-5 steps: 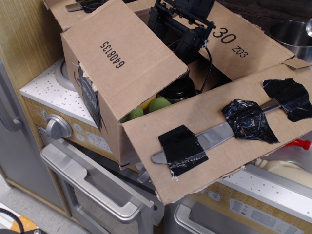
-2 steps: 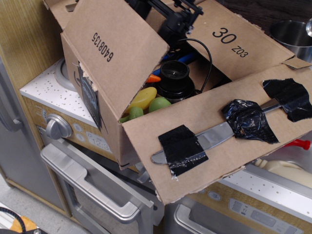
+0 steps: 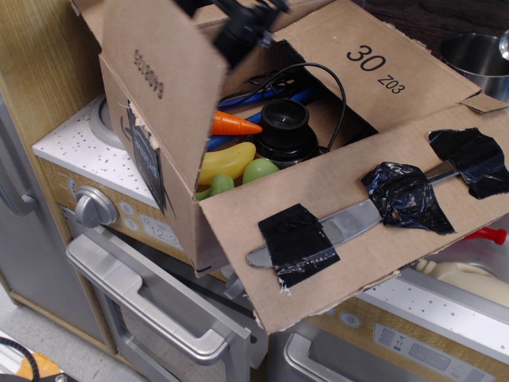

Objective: Open large4fbox flaps

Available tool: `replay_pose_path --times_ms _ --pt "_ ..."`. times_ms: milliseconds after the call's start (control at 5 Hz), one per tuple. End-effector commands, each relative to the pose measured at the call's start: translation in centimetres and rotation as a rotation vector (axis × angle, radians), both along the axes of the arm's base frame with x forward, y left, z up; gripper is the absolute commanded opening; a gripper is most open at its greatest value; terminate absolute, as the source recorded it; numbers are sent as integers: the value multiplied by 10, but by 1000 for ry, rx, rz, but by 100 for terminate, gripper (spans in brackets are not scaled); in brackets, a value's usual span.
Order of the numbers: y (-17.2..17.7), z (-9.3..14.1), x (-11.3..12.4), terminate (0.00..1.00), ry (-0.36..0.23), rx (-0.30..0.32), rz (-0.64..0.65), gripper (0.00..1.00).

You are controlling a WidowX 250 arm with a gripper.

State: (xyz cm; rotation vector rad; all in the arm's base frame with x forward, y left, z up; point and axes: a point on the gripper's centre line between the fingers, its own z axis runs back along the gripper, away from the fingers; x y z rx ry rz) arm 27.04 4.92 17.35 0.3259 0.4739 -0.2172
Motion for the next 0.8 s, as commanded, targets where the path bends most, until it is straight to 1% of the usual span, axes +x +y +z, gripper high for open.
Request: replay_pose_path --times_ms 0,200,400,600 --pt "11 11 -27 0 -47 -41 16 100" --pt "24 -9 -52 0 -107 -66 35 100" --pt "32 -21 -67 0 -151 -71 44 100" --pt "40 -42 -78 100 -246 -97 53 100"
